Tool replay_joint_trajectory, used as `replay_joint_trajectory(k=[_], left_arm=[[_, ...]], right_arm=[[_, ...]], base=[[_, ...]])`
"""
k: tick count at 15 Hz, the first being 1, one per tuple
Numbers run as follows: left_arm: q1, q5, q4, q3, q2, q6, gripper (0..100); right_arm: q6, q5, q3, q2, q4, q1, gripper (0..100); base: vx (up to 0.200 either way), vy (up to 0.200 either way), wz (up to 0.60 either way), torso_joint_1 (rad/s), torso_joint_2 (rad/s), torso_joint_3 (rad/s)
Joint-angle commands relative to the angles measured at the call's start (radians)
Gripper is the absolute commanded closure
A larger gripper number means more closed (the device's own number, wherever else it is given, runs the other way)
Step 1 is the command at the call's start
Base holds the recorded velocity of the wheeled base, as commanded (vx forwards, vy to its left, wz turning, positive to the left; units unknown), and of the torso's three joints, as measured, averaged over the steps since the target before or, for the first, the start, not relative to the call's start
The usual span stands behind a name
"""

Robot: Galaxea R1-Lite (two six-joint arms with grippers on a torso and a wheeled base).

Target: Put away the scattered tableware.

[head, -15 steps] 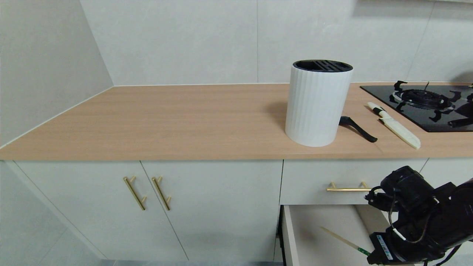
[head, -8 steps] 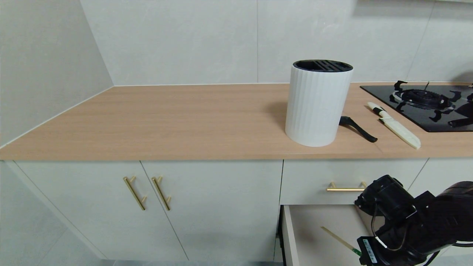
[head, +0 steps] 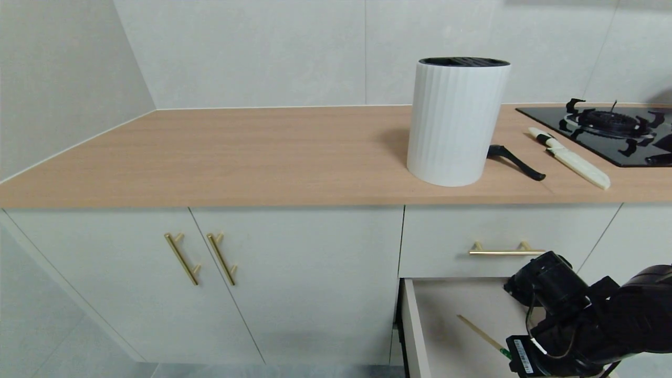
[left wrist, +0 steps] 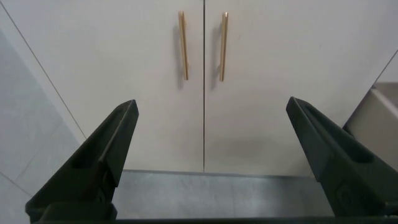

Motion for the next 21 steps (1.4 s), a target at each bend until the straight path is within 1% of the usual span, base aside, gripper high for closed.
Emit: replay_joint_trajectory(k=[1, 3, 8, 11, 13, 16, 17, 19, 20, 21], left_arm=[[0.001, 0.0, 0.0, 0.0, 0.0, 0.0, 0], [0.001, 0.0, 0.0, 0.0, 0.0, 0.0, 0], [0.001, 0.0, 0.0, 0.0, 0.0, 0.0, 0], [0.001, 0.0, 0.0, 0.0, 0.0, 0.0, 0], [0.001, 0.0, 0.0, 0.0, 0.0, 0.0, 0], [0.001, 0.0, 0.0, 0.0, 0.0, 0.0, 0], [0.001, 0.0, 0.0, 0.0, 0.0, 0.0, 0], [0.001, 0.0, 0.0, 0.0, 0.0, 0.0, 0], [0.001, 0.0, 0.0, 0.0, 0.0, 0.0, 0], [0.001, 0.0, 0.0, 0.0, 0.0, 0.0, 0]], right_arm=[[0.001, -0.005, 0.0, -0.004, -0.002, 0.001, 100], [0.001, -0.009, 0.006, -0.012, -0.03, 0.001, 100], [0.001, -0.034, 0.024, -0.042, -0.044, 0.024, 100], [0.001, -0.036, 0.027, -0.064, -0.044, 0.03, 100], [0.001, -0.051, 0.029, -0.068, -0.067, 0.034, 100], [0.001, -0.069, 0.05, -0.053, -0.183, 0.074, 100], [0.001, -0.074, 0.05, 0.007, -0.268, 0.082, 100], [0.002, -0.098, 0.057, 0.083, -0.36, 0.094, 100], [0.004, -0.143, 0.064, 0.159, -0.43, 0.097, 100], [0.011, -0.154, 0.07, 0.208, -0.472, 0.099, 100]], base=[[0.0, 0.0, 0.0, -0.139, 0.46, 0.31], [0.0, 0.0, 0.0, -0.137, 0.45, 0.312], [0.0, 0.0, 0.0, -0.097, 0.41, 0.311], [0.0, 0.0, 0.0, -0.025, 0.1, 0.066], [0.0, 0.0, 0.0, 0.0, 0.0, 0.0], [0.0, 0.0, 0.0, 0.0, 0.0, 0.0], [0.0, 0.0, 0.0, 0.0, 0.0, 0.0], [0.0, 0.0, 0.0, 0.0, 0.0, 0.0], [0.0, 0.0, 0.0, 0.0, 0.0, 0.0], [0.0, 0.0, 0.0, 0.0, 0.0, 0.0]])
